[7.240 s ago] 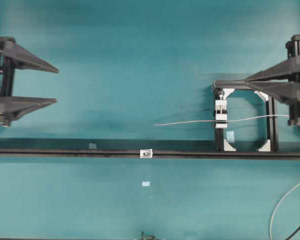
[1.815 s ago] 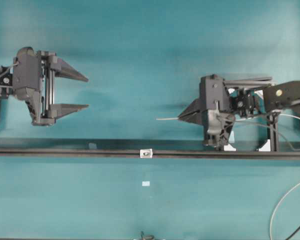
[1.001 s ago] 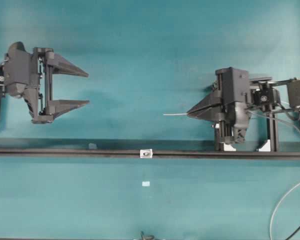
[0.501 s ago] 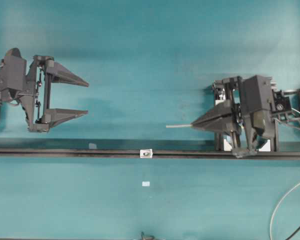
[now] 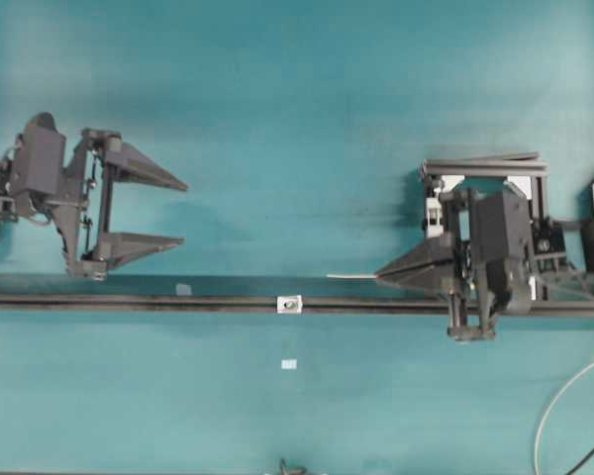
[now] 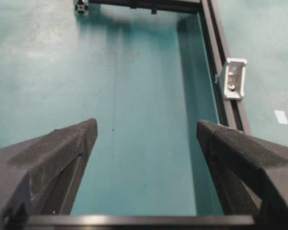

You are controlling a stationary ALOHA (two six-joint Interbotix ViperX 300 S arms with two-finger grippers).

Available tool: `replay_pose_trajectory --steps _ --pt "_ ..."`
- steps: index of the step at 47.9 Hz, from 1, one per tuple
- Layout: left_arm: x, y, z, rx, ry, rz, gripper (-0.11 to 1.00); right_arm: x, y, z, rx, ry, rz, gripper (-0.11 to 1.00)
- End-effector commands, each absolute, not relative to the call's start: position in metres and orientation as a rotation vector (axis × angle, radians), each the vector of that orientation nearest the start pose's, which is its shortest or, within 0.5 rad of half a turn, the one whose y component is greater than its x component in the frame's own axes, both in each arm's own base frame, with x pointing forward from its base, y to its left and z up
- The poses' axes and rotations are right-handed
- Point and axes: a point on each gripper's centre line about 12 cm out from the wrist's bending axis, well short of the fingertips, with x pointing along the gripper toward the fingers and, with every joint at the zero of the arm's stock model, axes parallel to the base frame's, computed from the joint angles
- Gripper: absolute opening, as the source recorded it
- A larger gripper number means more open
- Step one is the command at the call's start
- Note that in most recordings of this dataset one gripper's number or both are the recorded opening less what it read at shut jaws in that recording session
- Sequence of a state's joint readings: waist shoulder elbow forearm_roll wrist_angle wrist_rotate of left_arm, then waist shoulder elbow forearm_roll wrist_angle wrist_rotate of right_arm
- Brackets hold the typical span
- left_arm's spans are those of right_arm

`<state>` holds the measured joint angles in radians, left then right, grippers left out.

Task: Insert the wire through the hole in the metal fitting marked with a red label.
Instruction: 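Lift the wire and carry it left toward the rail bracket, then align the wire tip with the red-ringed hole in the white bracket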

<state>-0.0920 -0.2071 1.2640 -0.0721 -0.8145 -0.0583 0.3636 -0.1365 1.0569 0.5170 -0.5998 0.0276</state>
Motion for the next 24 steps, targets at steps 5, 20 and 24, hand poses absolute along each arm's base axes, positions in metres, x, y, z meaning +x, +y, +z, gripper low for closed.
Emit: replay_pose_trajectory --steps 5,20,24 --pt "0.271 -0.025 0.140 -0.090 0.209 -0.046 0.69 0.301 0.091 0.152 0.348 0.346 -0.065 -0.01" --pt "0.286 -0.035 0.123 -0.082 0.224 -0.072 0.69 0.306 0.105 0.135 0.326 0.386 -0.096 -0.01" --pt "0.287 -0.036 0.119 -0.080 0.233 -0.076 0.69 0.307 0.105 0.129 0.314 0.387 -0.107 -0.01"
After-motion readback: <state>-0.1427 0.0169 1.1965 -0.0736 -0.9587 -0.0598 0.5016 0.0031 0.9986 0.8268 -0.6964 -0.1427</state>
